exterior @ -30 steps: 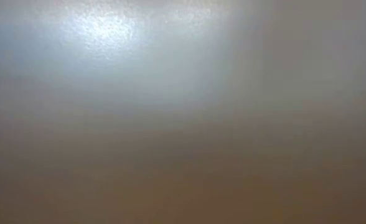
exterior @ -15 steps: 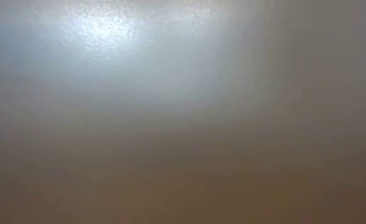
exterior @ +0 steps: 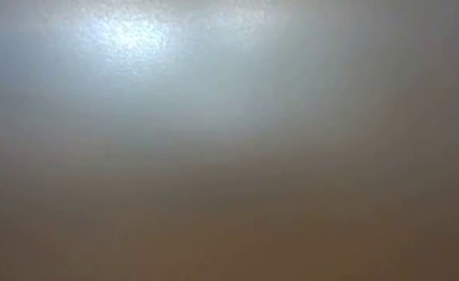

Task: Sort microfiber towel by color & place in baskets
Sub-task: Put the orange microfiber towel into the transparent bin, then put the top orange microfiber towel into the transparent bin

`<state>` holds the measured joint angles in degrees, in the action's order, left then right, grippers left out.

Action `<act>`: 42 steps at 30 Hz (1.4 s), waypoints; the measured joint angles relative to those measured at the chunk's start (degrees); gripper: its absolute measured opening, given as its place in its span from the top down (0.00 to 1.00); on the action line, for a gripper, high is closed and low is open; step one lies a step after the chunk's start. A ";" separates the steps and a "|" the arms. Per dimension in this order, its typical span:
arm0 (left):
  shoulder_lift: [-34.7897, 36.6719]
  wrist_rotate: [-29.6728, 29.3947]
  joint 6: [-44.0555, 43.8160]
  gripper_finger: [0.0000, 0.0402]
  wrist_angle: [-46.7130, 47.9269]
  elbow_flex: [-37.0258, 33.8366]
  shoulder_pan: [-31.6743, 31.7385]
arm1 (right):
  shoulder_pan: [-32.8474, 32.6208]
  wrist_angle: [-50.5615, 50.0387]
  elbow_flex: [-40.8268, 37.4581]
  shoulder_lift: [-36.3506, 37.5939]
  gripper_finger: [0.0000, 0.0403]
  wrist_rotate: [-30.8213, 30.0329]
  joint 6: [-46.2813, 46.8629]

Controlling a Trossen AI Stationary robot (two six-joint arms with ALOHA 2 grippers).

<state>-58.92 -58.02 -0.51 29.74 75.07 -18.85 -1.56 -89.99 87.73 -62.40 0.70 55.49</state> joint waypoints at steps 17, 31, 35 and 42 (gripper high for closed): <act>0.09 0.00 0.03 0.59 1.27 0.00 0.00 | -0.07 0.00 -0.50 -6.24 0.97 3.89 -6.19; 0.38 0.05 0.04 0.59 1.69 0.00 0.00 | -0.07 -0.02 -1.04 -8.20 0.73 6.98 -9.56; 0.63 0.05 0.03 0.59 1.69 0.00 0.00 | -0.07 -0.02 -1.07 -8.19 0.70 6.67 -9.21; 0.90 0.05 0.04 0.59 1.67 0.00 0.00 | -0.04 -0.02 -1.19 -8.31 0.70 -9.67 -9.30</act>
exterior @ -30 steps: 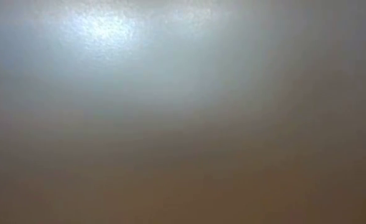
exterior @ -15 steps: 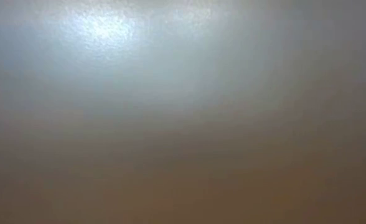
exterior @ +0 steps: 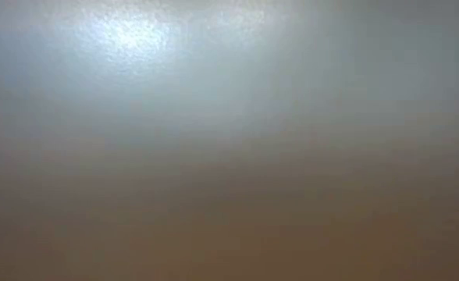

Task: Sort microfiber towel by color & place in baskets
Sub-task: Put the top orange microfiber towel into the transparent bin

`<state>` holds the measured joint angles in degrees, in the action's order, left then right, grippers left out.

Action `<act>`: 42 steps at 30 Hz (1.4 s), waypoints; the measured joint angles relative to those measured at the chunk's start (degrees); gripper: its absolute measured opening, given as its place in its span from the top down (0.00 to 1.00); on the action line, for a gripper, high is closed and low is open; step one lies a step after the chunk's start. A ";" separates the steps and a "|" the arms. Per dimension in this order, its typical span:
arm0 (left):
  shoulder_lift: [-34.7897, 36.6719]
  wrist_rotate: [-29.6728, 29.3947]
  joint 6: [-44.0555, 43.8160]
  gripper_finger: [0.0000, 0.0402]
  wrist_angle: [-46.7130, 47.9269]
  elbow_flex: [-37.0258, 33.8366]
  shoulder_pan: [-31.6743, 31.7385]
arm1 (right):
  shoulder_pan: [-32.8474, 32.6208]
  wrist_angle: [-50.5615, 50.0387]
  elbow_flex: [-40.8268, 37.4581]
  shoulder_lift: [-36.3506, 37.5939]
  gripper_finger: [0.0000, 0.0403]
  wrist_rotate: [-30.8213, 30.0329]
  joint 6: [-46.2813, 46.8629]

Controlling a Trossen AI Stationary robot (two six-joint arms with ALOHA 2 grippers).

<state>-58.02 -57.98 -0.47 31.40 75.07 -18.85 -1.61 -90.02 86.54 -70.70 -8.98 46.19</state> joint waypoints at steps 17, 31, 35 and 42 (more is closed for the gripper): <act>0.17 0.02 1.49 0.59 -0.09 0.00 0.00 | 0.13 7.11 -0.02 0.10 0.70 -20.87 -4.58; 2.71 -0.03 2.39 0.59 -0.11 0.00 -0.01 | 0.15 18.19 -0.02 3.20 0.70 -35.14 -10.34; 3.33 -0.02 3.23 0.59 -0.14 0.00 0.00 | 0.54 25.08 0.00 6.26 0.70 -34.65 -14.72; 3.43 0.00 6.39 0.59 -0.13 0.00 0.00 | 2.25 33.46 0.03 10.73 0.70 -34.12 -22.31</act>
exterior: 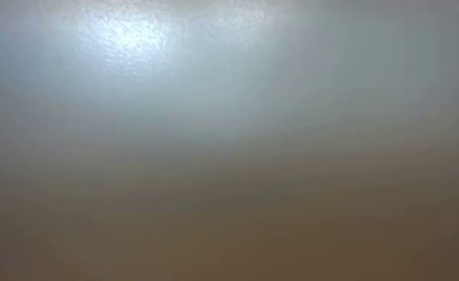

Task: Sort microfiber towel by color & place in baskets
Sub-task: Put the top orange microfiber towel into the transparent bin

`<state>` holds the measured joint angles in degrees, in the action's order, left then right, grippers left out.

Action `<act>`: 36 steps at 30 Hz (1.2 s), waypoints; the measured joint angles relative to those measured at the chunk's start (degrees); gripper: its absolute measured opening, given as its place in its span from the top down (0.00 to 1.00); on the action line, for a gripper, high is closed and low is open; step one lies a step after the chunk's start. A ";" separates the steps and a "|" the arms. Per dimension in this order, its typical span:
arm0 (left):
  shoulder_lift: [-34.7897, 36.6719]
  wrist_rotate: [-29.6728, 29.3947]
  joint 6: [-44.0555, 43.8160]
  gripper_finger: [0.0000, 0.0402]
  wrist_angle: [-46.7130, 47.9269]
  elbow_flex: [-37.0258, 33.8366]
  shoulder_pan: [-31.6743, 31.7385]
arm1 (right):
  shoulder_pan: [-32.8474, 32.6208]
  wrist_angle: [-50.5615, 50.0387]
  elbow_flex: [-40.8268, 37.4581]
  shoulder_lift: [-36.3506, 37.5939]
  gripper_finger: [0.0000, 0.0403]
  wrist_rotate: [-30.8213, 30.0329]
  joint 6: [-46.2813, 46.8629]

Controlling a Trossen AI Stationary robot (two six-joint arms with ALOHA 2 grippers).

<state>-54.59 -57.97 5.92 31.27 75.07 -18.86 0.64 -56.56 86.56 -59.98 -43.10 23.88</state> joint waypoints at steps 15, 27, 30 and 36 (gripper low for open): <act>0.70 0.02 0.91 0.59 0.02 0.00 -0.01 | 11.78 1.38 0.00 1.12 0.70 1.96 -6.80; 0.70 0.00 0.89 0.59 0.10 -0.20 -0.02 | 28.85 5.78 -0.08 -5.25 0.70 16.31 -11.76; 0.70 0.00 0.89 0.59 0.08 -0.20 0.00 | 31.77 9.18 -0.09 -7.06 0.70 21.73 -13.17; 0.74 0.00 0.67 0.59 0.10 -0.20 -0.02 | 36.21 10.01 -0.09 -9.64 0.70 27.86 -13.45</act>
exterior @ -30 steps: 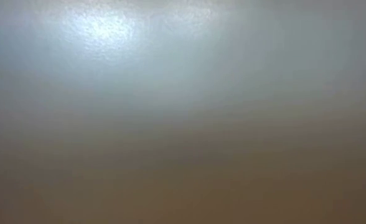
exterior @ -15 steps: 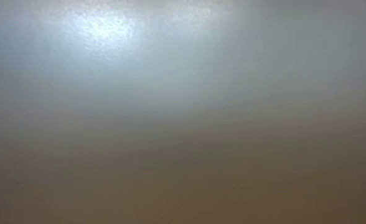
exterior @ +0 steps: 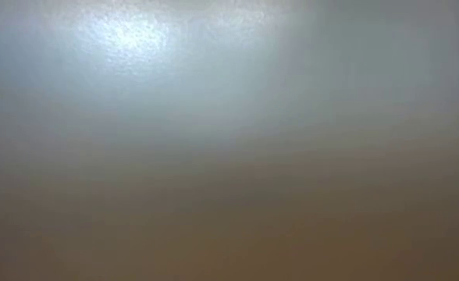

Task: Sort microfiber towel by color & place in baskets
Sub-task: Put the top orange microfiber towel into the transparent bin

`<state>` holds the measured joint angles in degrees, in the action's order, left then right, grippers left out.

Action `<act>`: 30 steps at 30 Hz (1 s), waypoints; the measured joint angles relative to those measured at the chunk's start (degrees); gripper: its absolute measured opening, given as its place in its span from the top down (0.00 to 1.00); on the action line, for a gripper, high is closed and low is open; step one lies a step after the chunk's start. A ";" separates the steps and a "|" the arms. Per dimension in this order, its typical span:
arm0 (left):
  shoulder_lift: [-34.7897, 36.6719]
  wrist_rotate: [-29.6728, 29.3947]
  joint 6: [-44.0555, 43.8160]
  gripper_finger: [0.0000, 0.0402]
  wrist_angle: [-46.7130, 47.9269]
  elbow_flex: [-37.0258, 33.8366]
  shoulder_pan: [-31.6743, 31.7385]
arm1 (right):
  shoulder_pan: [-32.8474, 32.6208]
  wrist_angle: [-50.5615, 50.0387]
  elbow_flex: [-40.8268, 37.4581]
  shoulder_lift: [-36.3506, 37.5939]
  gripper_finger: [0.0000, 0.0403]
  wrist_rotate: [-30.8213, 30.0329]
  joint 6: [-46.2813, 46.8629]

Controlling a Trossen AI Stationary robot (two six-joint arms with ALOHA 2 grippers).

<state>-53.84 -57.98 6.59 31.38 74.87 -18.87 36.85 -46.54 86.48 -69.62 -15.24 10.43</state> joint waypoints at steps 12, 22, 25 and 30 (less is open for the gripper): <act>0.15 0.00 -1.18 0.59 1.12 -0.01 0.00 | 3.59 -5.78 -0.38 -7.68 0.70 10.97 -0.08; 0.39 0.00 -4.59 0.59 3.28 -0.02 0.01 | 3.53 -9.95 -4.46 -13.23 0.70 19.05 -2.13; 0.39 0.01 -4.59 0.59 3.31 -0.02 0.01 | 3.53 -10.39 -5.79 -13.96 0.70 19.54 -2.24; 0.39 0.00 -4.59 0.59 3.34 -0.02 0.01 | 3.57 -10.95 -8.90 -14.55 0.70 19.80 -2.46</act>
<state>-53.45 -57.98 2.00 34.72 74.85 -18.86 40.42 -57.50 77.58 -84.16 4.56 7.97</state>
